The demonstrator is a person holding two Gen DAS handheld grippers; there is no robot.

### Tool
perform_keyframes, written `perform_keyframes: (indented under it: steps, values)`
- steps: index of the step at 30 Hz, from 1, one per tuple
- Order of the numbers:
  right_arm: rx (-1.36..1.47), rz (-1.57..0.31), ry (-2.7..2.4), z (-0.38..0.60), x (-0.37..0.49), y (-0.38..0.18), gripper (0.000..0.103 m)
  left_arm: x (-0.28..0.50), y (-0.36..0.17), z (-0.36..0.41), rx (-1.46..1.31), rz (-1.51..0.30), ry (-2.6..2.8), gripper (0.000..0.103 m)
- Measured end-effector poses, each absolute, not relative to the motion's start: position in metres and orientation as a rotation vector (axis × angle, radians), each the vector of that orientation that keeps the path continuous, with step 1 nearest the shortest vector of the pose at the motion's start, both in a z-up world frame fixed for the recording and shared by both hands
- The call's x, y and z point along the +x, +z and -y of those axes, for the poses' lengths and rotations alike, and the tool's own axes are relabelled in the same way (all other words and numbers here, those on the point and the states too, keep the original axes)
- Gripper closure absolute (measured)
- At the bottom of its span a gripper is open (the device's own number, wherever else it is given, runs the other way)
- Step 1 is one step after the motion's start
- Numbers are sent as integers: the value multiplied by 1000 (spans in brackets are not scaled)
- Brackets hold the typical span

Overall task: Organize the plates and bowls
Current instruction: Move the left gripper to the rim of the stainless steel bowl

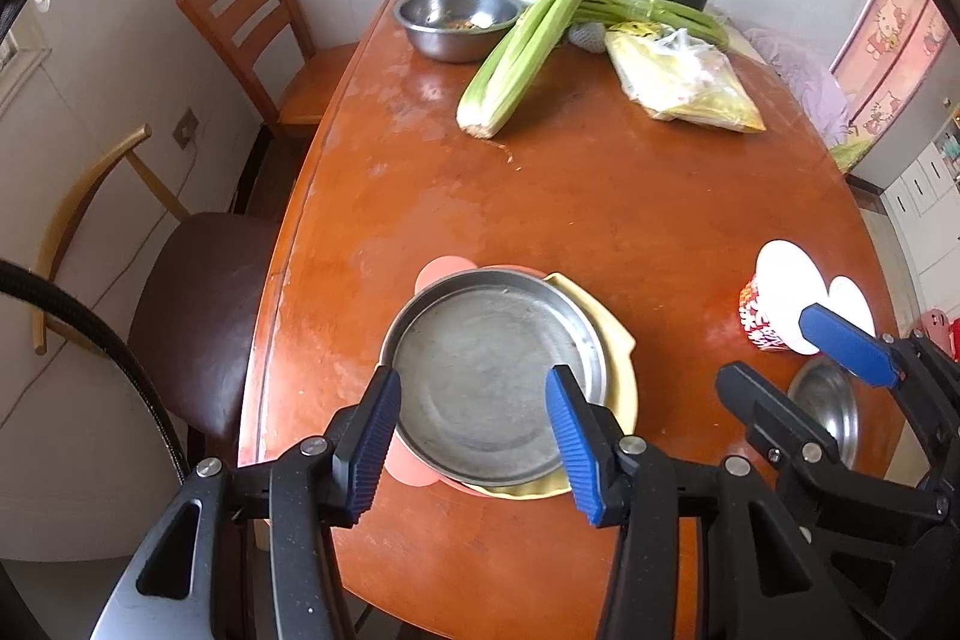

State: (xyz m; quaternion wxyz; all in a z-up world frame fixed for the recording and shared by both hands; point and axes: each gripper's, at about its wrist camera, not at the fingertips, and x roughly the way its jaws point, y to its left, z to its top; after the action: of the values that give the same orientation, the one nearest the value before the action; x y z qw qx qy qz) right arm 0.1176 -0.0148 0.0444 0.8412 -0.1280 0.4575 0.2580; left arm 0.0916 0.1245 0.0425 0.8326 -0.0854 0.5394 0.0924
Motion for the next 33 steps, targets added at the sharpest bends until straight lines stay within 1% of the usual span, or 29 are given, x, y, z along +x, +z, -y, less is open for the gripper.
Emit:
perform_keyframes:
  steps: [11, 33]
  values:
    - [-211, -894, 469, 58, 105, 80, 38, 91, 74, -87, -132, -1098, 126, 52]
    - [-148, -887, 213, 174, 99, 92, 37, 118, 75, 25, -21, -1097, -91, 51]
